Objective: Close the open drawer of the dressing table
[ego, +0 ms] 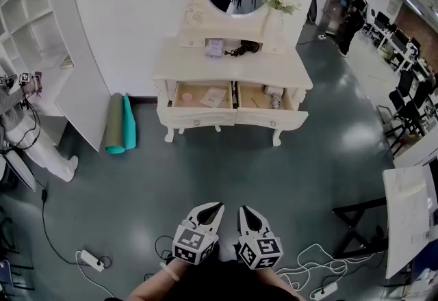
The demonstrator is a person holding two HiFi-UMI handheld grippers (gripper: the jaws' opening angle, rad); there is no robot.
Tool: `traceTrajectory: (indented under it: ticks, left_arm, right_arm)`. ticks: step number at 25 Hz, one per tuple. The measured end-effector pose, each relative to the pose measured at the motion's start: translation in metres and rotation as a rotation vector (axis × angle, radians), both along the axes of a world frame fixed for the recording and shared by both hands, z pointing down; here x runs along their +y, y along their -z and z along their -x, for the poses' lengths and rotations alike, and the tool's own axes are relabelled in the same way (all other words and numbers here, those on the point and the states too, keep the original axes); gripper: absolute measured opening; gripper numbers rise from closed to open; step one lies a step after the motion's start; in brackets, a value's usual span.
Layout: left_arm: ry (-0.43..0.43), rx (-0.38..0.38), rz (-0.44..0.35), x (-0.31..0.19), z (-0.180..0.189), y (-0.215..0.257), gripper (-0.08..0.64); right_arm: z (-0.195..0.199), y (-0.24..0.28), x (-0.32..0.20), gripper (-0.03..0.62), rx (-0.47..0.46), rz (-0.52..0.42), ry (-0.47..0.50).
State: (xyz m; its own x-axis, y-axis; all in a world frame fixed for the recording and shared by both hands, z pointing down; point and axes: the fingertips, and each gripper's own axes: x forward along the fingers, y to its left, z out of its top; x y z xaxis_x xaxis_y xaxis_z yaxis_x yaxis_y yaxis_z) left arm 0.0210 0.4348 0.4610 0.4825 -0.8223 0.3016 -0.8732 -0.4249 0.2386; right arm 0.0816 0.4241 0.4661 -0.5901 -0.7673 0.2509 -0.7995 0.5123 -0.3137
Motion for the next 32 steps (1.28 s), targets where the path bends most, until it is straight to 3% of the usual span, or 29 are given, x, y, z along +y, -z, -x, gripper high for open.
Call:
traceTrajectory:
  ticks: [17, 32]
  left_arm:
    - [-0.028, 0.006, -0.009, -0.116, 0.035, 0.005, 0.015]
    - [-0.050, 0.006, 0.016, -0.155, 0.051, -0.007, 0.015]
  right_arm:
    - [0.034, -0.004, -0.109, 0.021, 0.025, 0.017, -0.025]
    - [0.041, -0.016, -0.151, 0.021, 0.006, 0.045, -0.090]
